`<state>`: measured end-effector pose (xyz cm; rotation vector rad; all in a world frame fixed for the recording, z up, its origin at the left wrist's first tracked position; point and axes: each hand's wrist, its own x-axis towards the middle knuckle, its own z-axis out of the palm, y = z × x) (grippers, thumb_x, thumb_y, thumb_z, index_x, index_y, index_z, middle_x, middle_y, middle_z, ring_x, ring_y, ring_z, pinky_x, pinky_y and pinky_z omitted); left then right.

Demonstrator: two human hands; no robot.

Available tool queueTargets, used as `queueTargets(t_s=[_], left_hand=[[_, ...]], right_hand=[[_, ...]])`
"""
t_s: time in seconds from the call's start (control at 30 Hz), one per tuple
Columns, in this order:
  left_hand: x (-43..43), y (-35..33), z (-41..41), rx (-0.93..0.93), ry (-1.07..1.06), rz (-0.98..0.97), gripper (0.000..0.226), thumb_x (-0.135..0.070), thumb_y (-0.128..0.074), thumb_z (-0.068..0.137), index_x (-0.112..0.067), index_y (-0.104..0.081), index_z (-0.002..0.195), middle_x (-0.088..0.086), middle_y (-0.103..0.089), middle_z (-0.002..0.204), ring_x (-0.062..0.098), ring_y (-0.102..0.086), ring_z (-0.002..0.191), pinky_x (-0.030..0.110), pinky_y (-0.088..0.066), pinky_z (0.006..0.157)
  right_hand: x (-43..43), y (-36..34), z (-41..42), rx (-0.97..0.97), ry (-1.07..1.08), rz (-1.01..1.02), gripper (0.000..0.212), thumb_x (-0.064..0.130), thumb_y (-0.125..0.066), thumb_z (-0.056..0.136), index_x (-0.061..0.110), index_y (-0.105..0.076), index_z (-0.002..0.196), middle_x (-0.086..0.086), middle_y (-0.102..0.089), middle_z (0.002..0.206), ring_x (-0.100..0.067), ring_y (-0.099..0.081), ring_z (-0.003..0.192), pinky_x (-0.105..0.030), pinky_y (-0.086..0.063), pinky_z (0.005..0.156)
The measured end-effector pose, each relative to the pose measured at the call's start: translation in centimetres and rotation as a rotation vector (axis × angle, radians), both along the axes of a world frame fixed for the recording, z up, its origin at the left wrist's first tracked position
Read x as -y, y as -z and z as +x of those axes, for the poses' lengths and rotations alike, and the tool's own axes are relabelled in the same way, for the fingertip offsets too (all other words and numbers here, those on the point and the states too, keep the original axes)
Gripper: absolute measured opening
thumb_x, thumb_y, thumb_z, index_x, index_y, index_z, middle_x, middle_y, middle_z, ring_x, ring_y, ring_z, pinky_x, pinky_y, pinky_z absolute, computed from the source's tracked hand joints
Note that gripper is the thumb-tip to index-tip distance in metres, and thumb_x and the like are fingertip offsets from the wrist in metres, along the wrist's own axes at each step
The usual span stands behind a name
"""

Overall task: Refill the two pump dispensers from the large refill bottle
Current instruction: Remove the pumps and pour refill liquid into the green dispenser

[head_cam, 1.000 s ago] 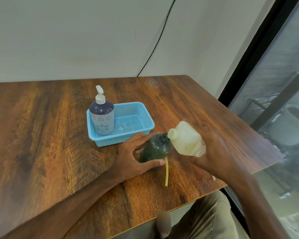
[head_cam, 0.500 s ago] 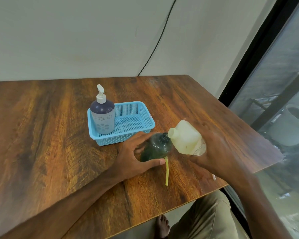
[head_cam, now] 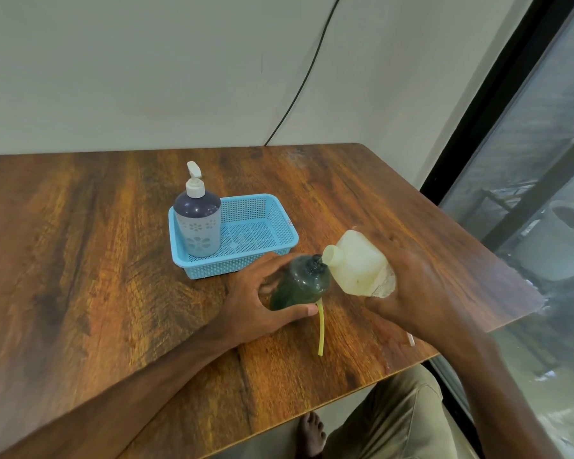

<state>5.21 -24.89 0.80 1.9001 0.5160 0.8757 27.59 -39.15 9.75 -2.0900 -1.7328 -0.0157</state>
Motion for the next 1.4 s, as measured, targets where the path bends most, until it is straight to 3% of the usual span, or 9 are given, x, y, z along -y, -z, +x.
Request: queueTargets(t_s=[0.4, 0.73, 1.03, 1.27, 1.4], left_hand=[[0.19, -0.15, -0.15, 0.02, 0.019, -0.003, 0.084, -0.052, -0.09, 0.073, -0.03, -0.058, 0.146, -0.012, -0.063, 0.139, 0.01, -0.059, 0.134, 0.039, -0.064, 0.095], [0.08, 0.08, -0.14, 0.005, 0.014, 0.017, 0.082, -0.051, -0.091, 0.073, -0.034, -0.056, 0.146, -0.015, -0.062, 0.14, 0.009, -0.058, 0.135, 0.039, -0.064, 0.094], [0.24, -0.2, -0.05, 0.014, 0.013, 0.02, 0.078, -0.052, -0.09, 0.073, -0.045, -0.055, 0.141, -0.016, -0.061, 0.139, 0.008, -0.058, 0.134, 0.038, -0.064, 0.093], [0.22, -0.01, -0.05, 0.022, 0.017, 0.011, 0.081, -0.052, -0.091, 0.072, -0.036, -0.056, 0.144, -0.013, -0.062, 0.14, 0.011, -0.059, 0.134, 0.042, -0.065, 0.093], [0.26, -0.07, -0.1, 0.018, 0.019, 0.013, 0.08, -0.051, -0.091, 0.072, -0.04, -0.056, 0.143, -0.014, -0.062, 0.14, 0.01, -0.059, 0.134, 0.041, -0.064, 0.093]], right_hand=[[-0.02, -0.07, 0.05, -0.004, -0.024, -0.019, 0.101, 0.046, -0.082, 0.067, 0.041, -0.031, 0.154, 0.003, -0.055, 0.134, -0.026, -0.052, 0.123, -0.058, -0.05, 0.097], [0.03, -0.14, 0.0, 0.011, -0.016, -0.019, 0.105, 0.035, -0.09, 0.068, 0.045, -0.028, 0.152, 0.002, -0.054, 0.136, -0.026, -0.051, 0.125, -0.059, -0.049, 0.099], [-0.01, -0.08, 0.19, 0.016, -0.015, -0.028, 0.104, 0.037, -0.088, 0.068, 0.04, -0.031, 0.155, 0.003, -0.055, 0.137, -0.026, -0.051, 0.129, -0.059, -0.049, 0.1], [0.0, -0.09, 0.06, 0.03, -0.003, -0.028, 0.106, 0.035, -0.09, 0.067, 0.041, -0.03, 0.154, 0.002, -0.056, 0.136, -0.026, -0.051, 0.128, -0.058, -0.049, 0.101], [0.11, -0.04, 0.01, 0.019, -0.001, -0.026, 0.106, 0.034, -0.091, 0.068, 0.041, -0.029, 0.153, 0.0, -0.055, 0.14, -0.027, -0.049, 0.131, -0.059, -0.048, 0.104]])
